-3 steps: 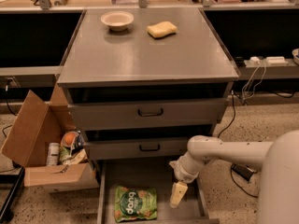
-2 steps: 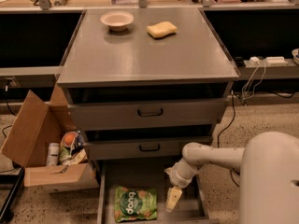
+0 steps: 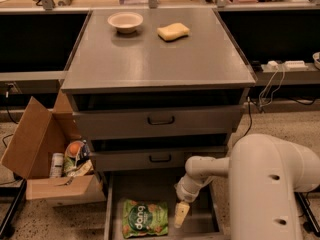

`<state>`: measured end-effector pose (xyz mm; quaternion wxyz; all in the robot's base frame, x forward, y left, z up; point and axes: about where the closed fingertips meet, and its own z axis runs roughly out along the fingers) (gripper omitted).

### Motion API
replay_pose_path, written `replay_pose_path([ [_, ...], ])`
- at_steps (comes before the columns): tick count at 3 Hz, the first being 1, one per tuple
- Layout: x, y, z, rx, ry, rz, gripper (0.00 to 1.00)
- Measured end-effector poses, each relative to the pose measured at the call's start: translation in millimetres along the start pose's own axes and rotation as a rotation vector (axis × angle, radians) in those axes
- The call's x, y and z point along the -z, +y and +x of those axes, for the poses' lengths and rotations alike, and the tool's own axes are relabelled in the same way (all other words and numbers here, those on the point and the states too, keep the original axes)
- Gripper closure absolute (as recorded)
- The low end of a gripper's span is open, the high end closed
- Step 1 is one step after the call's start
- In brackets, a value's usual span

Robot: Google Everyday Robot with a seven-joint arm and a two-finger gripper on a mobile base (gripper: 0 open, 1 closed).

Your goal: Pick green rice chip bag from bottom drawer and place on counter

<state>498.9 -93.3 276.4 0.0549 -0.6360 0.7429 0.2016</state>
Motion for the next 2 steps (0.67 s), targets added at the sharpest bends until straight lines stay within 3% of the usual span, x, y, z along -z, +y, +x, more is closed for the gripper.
replay_pose_path([
  [1, -42.6, -26.4, 13.8, -0.024, 0.031, 0.008, 0.0],
  [2, -106.3, -72.3, 26.9, -0.025, 0.022, 0.016, 0.0],
])
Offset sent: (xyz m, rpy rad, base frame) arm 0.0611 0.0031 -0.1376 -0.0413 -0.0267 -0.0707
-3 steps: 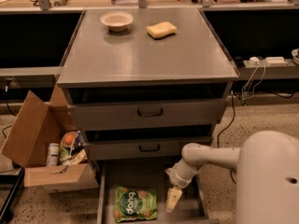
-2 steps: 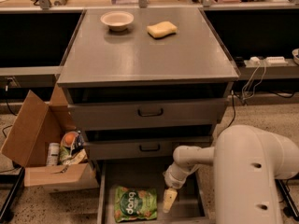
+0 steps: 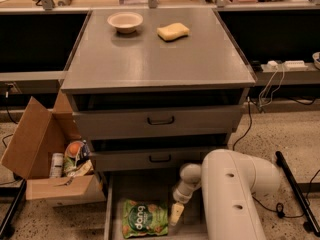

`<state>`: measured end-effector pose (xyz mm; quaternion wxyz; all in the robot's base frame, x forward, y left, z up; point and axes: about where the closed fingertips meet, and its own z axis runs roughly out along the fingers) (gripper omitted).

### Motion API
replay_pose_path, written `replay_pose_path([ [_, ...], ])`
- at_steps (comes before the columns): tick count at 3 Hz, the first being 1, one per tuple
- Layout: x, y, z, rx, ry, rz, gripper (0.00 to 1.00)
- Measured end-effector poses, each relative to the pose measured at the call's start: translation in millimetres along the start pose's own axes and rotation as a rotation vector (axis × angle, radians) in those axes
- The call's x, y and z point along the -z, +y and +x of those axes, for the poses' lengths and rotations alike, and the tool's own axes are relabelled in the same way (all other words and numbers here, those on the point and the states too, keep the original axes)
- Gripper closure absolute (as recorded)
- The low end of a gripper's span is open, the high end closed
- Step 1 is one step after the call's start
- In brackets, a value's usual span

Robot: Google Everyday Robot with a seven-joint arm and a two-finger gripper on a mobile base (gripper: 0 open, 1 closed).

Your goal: Pick green rice chip bag from bottom drawer and place on counter

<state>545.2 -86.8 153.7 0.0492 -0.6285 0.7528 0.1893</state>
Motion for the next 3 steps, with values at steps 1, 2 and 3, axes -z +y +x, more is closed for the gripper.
replay_pose_path([
  [1, 0.0, 0.0, 0.0, 0.0, 0.0, 0.0, 0.0],
  [2, -16.2, 0.2, -20.3, 0.073, -0.043, 0.003, 0.0],
  [3, -39.0, 5.4, -51.7, 0.176, -0.099, -0.012, 0.0],
])
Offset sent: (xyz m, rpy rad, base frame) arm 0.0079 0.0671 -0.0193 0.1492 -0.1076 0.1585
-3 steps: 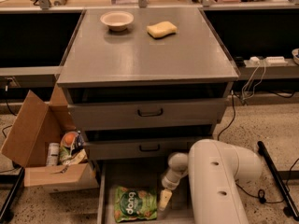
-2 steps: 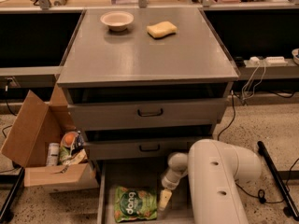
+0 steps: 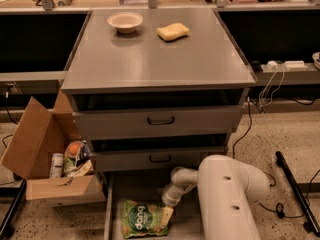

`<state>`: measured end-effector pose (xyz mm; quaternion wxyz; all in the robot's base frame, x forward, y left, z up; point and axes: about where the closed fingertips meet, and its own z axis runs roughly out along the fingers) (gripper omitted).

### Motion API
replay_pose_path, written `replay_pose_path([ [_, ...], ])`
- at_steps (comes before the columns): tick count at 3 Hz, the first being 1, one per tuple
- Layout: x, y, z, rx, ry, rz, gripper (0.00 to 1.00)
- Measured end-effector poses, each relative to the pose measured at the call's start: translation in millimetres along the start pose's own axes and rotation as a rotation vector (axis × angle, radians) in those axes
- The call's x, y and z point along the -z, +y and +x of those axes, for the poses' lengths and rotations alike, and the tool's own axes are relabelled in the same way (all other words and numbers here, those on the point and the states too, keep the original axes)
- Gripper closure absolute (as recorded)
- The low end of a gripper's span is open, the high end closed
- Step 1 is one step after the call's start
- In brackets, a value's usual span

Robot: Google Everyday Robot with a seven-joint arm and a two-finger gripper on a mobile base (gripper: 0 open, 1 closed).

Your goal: Pick green rice chip bag from bottom drawer and place on counter

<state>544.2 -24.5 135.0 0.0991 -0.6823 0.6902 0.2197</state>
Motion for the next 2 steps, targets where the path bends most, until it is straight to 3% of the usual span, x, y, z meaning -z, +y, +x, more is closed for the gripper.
replay_pose_path([
  [1, -15.0, 1.0, -12.7, 0.042, -0.023, -0.027, 0.0],
  [2, -33.1, 0.0, -11.7, 0.035, -0.034, -0.068, 0.18],
])
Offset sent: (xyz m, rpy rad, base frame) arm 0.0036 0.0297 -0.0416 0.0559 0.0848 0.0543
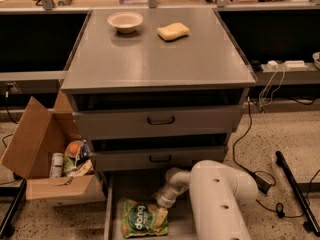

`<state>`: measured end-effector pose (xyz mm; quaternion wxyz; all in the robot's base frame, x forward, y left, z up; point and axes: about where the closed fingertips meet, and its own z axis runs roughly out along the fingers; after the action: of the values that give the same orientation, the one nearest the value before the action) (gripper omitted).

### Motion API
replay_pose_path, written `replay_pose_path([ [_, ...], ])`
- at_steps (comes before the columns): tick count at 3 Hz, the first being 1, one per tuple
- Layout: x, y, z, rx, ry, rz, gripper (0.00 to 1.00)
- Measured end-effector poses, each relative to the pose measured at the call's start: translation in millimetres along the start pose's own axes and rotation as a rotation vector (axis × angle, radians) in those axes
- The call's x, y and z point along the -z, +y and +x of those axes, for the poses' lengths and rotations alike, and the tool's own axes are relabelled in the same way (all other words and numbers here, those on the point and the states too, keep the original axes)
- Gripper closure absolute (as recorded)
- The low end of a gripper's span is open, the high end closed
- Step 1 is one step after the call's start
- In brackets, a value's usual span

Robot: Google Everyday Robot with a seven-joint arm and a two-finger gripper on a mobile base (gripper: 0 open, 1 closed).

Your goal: Pick green rice chip bag from bottom drawer and place on counter

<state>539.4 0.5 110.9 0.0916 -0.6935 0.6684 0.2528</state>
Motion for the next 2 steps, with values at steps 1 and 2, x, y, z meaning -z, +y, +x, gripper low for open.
replay_pose_path([
  [1, -1.9, -0.3, 1.0, -0.011, 0.0, -0.013, 0.49],
  [2, 0.7, 0.0, -0.2, -0.012, 0.0, -0.013, 0.72],
])
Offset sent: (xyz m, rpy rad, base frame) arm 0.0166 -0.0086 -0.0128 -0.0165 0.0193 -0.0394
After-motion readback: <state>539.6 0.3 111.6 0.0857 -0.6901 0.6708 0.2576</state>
